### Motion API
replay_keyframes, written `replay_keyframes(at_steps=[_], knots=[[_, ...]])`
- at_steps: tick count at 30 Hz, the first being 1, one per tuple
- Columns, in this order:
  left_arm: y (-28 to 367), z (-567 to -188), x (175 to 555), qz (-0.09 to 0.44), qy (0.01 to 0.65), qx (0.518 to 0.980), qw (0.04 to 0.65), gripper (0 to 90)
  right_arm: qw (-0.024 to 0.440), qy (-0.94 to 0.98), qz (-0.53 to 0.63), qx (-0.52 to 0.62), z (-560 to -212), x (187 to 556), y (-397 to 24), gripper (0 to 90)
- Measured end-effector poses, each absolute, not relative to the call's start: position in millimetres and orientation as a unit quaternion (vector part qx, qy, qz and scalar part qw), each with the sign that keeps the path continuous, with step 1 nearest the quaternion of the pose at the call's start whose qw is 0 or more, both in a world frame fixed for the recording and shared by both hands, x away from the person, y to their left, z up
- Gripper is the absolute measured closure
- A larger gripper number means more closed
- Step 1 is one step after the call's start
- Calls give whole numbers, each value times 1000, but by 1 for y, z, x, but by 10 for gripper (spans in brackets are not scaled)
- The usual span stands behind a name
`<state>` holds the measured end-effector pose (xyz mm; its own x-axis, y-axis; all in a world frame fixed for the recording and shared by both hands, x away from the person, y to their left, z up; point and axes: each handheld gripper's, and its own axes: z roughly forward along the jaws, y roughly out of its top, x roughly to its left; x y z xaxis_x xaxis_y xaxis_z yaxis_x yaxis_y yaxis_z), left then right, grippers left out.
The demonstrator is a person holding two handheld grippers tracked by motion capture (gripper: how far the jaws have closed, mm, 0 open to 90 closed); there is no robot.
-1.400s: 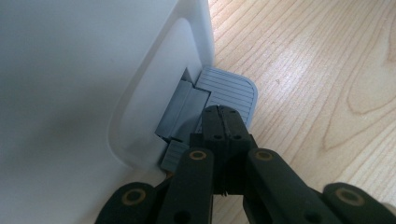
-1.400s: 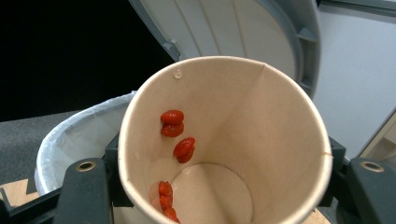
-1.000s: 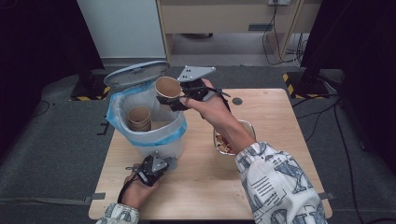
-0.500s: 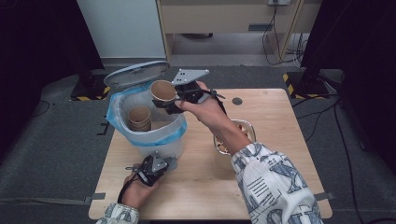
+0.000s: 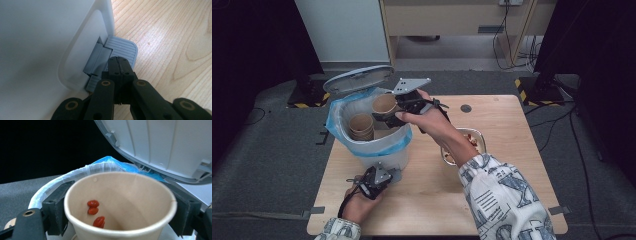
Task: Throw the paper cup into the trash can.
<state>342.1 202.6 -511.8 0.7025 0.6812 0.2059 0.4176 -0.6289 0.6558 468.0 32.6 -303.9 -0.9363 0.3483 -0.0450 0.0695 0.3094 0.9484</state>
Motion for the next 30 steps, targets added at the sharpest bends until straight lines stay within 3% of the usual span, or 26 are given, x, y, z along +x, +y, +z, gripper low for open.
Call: replay_keyframes(at_steps=[30], knots=[[203, -512, 342, 223, 314, 875, 294, 899, 131, 796, 571, 152, -304, 470, 24, 143]])
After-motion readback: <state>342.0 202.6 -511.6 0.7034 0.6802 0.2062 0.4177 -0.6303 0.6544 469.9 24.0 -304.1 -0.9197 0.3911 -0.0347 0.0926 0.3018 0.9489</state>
